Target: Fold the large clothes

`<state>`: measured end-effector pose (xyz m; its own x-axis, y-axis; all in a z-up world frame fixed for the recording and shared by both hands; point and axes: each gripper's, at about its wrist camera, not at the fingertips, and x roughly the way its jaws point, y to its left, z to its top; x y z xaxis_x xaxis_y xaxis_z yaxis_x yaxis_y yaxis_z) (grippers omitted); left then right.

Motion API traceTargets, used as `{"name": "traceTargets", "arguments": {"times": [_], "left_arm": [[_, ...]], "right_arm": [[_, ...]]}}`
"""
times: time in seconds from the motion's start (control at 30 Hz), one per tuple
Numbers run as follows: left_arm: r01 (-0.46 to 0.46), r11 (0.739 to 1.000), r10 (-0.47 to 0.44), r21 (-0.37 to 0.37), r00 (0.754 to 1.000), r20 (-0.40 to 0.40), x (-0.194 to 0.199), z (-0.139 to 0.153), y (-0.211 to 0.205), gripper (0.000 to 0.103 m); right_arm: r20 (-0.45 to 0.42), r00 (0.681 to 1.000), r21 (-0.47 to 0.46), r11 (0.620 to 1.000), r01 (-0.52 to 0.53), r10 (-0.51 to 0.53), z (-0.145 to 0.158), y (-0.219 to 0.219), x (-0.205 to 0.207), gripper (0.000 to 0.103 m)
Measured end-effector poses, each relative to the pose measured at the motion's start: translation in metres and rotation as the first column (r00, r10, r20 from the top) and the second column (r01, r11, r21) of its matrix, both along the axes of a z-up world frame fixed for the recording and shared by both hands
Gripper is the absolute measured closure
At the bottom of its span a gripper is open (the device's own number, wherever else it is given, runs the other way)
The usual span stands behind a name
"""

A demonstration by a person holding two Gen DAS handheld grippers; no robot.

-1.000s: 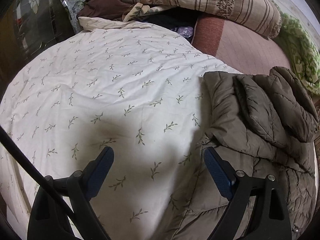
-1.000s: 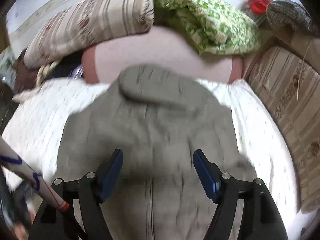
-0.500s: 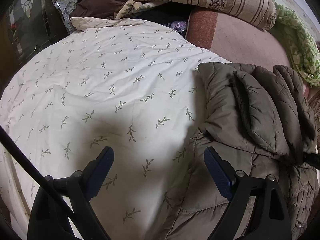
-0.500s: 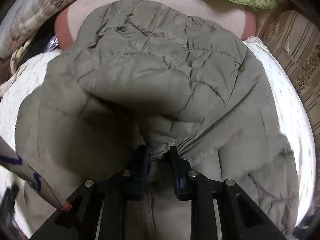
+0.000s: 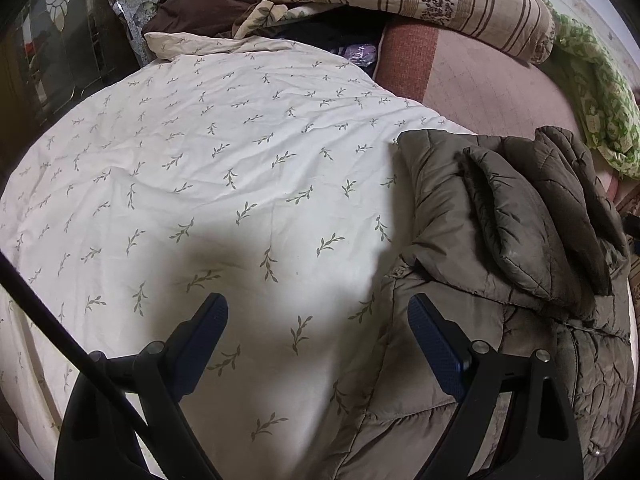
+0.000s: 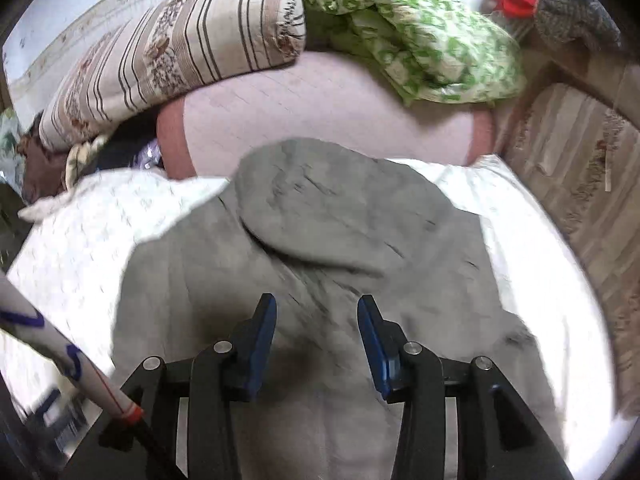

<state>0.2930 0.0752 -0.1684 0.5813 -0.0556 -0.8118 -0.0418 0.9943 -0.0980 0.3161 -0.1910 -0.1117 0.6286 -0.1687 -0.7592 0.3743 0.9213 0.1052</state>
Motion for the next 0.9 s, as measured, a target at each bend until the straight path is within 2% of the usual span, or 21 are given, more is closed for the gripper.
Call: {"name": "traceTargets", "arguments": {"times": [0.07, 0.13, 0.17, 0.2, 0.27, 0.33, 0.4, 0.5, 0.63, 0.73, 0.9], "left_arm": [[-0.002, 1.000, 0.002, 0.008, 1.000, 0.007, 0.000, 0.001, 0.000, 0.012], [-0.003, 1.000, 0.003, 0.012, 1.000, 0.005, 0.002, 0.000, 0.000, 0.012], [-0.003, 1.000, 0.003, 0.011, 1.000, 0.002, 0.002, -0.001, 0.000, 0.012], [-0.004, 1.000, 0.004, 0.008, 1.000, -0.002, 0.003, -0.002, 0.001, 0.012], [-0.003, 1.000, 0.003, 0.004, 1.000, -0.009, 0.004, -0.002, 0.001, 0.012], [-0.001, 1.000, 0.001, 0.003, 1.000, -0.008, 0.003, -0.002, 0.001, 0.012], [-0.001, 1.000, 0.001, 0.006, 1.000, -0.001, 0.003, -0.001, 0.000, 0.012], [0.003, 1.000, -0.003, 0.013, 1.000, -0.002, 0.002, -0.001, -0.002, 0.012], [0.008, 0.999, -0.008, 0.041, 1.000, 0.011, -0.001, -0.001, -0.008, 0.012], [0.010, 0.998, -0.012, 0.060, 0.999, 0.036, -0.009, 0.002, -0.013, 0.012], [0.016, 0.997, -0.023, 0.071, 0.994, 0.103, -0.045, 0.016, -0.020, 0.012]], "right_arm": [[-0.037, 0.999, 0.071, 0.997, -0.025, 0.028, -0.022, 0.018, 0.030, 0.057], [-0.121, 0.990, 0.106, 0.993, -0.055, 0.068, -0.056, 0.042, 0.051, 0.057], [-0.148, 0.985, 0.107, 0.992, -0.067, 0.083, -0.067, 0.051, 0.055, 0.054], [-0.195, 0.975, 0.056, 0.994, -0.094, 0.103, -0.082, 0.068, 0.062, 0.052], [-0.211, 0.971, -0.083, 0.988, -0.134, 0.114, -0.082, 0.088, 0.062, 0.052], [-0.178, 0.974, -0.099, 0.983, -0.156, 0.137, -0.067, 0.092, 0.054, 0.052], [-0.097, 0.983, -0.040, 0.986, -0.160, 0.155, -0.043, 0.086, 0.032, 0.052], [-0.061, 0.989, 0.001, 0.991, -0.132, 0.132, -0.024, 0.067, -0.006, 0.050], [-0.092, 0.993, 0.046, 0.996, -0.075, 0.079, -0.023, 0.035, -0.063, 0.048], [-0.125, 0.992, 0.091, 0.996, 0.001, 0.011, -0.029, -0.003, -0.123, 0.043], [-0.147, 0.982, 0.149, 0.979, 0.138, -0.116, -0.038, -0.058, -0.228, 0.040]]}}
